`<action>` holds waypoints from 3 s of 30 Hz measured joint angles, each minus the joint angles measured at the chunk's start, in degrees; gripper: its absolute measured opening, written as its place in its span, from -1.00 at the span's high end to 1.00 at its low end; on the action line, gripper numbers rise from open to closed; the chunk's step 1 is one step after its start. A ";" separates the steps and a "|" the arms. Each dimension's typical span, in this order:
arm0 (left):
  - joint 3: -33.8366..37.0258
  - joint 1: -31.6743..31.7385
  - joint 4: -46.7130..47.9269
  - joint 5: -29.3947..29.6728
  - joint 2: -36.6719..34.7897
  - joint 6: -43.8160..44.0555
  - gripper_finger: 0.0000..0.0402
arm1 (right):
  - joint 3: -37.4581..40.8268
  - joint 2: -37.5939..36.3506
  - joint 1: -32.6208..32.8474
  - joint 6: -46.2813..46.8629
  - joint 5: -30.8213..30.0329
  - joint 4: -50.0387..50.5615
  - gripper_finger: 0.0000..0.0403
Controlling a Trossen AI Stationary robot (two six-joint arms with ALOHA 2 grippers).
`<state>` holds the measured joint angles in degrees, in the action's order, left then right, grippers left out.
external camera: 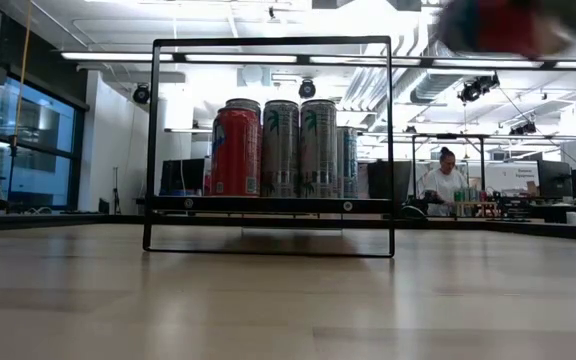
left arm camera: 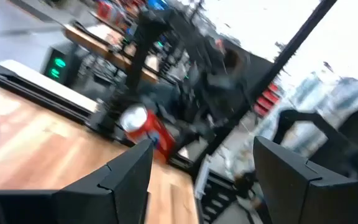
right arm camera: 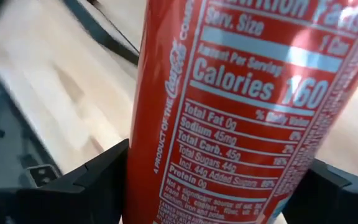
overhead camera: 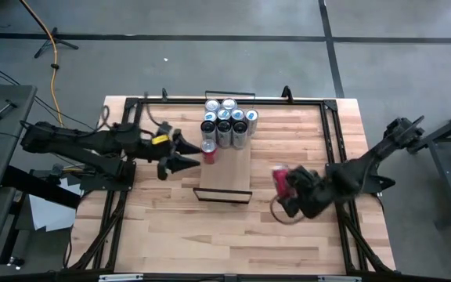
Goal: Place canned beverage on shelf
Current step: Put the red soda can on the shelf aligned with the other red soda can
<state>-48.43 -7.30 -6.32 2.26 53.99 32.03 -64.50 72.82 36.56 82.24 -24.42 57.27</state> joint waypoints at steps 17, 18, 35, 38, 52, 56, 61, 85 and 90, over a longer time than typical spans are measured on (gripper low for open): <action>-19.19 1.24 5.12 -6.93 25.41 -27.67 -0.18 | -23.43 15.08 -17.61 -54.71 5.40 -0.83 -0.54; -19.45 1.41 5.11 -6.91 26.00 -27.69 -0.18 | -24.26 15.91 -17.85 -55.74 5.42 -0.59 -0.54; -19.76 2.85 9.95 -3.59 26.55 -25.17 -0.24 | -27.64 18.11 -17.78 -59.65 6.61 1.21 -0.54; -20.10 3.53 11.48 -4.42 25.59 -24.12 -0.34 | -27.70 18.11 -17.93 -59.90 5.77 1.33 -0.54; -23.91 7.33 17.43 -13.78 25.69 -21.62 -0.78 | -27.77 18.05 -18.58 -61.10 6.93 -0.47 -0.54; -23.91 7.30 16.87 -13.72 25.75 -21.68 -0.78 | -27.77 18.05 -18.58 -61.78 6.88 -3.20 -0.54; -23.89 7.31 14.74 -15.46 26.87 -21.09 -0.78 | -27.77 18.05 -18.77 -63.35 6.81 -4.78 -0.54; -23.90 6.04 13.88 -16.79 26.81 -26.46 0.01 | -27.72 18.21 -19.26 -67.81 8.29 -8.23 -0.54; -23.93 6.39 14.08 -16.61 26.80 -26.99 0.01 | -27.68 18.24 -19.29 -68.05 8.14 -8.67 -0.71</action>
<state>-72.36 -0.90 7.76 -14.35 80.79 5.04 -92.18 91.07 17.27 14.19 -16.28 48.60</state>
